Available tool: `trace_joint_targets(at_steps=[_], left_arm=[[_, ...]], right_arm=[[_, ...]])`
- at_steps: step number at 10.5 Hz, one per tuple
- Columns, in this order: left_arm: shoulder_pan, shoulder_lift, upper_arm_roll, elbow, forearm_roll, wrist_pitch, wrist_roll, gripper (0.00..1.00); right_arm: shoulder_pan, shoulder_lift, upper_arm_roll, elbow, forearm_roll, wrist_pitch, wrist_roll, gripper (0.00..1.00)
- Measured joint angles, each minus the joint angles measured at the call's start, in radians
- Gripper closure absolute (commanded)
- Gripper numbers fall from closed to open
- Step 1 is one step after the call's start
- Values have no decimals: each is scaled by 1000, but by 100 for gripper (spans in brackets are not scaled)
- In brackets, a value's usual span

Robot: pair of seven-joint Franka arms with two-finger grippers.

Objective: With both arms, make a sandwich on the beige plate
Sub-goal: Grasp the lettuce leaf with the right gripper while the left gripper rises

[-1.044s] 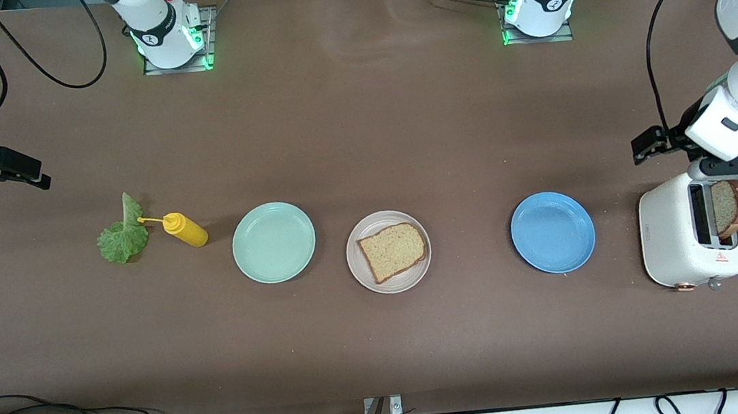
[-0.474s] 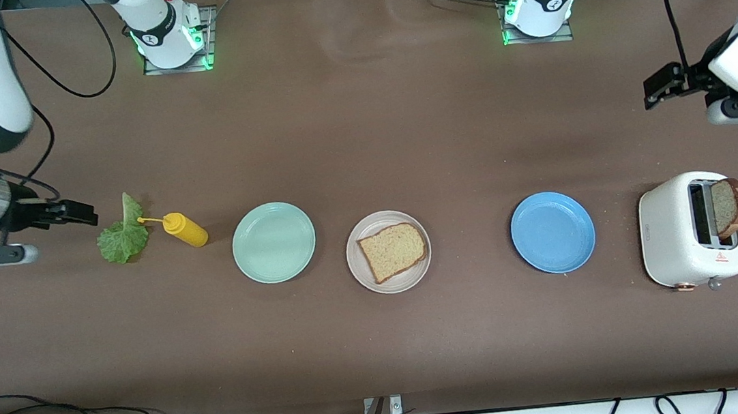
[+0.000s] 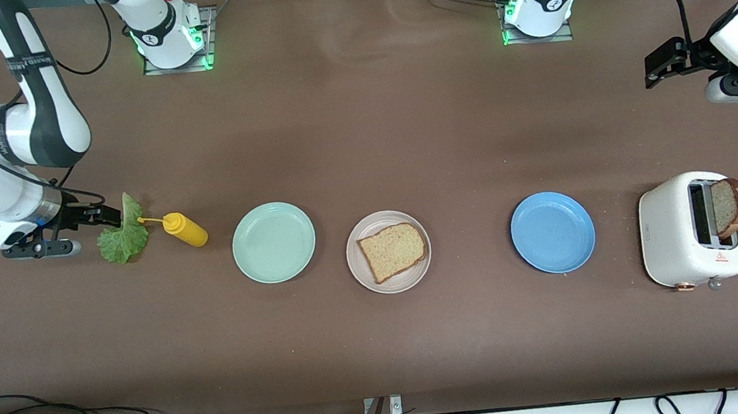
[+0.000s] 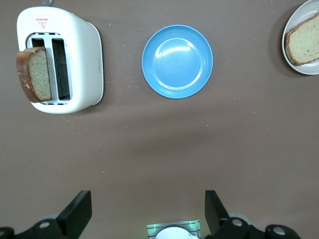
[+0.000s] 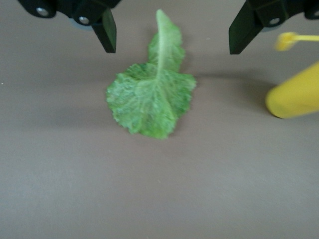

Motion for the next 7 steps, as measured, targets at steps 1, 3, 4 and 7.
trace_joint_targets(at_steps=[1,3,4,7], left_arm=[[10,1,1,0,0,-1,12,0],[18,3,1,0,0,-2,17,0],[18,6,1,0,0,-2,15,0],[19,24,1,1,-1,-3,3,0]], right_arm=[[-3,16,-12,-26,0,32,-15,0],[-12,75,-26,-69,0,142,-42,0],[-18,109,-27,-79,3,161,-44,0],[-21,164,-27,-81,49,176,-44,38]])
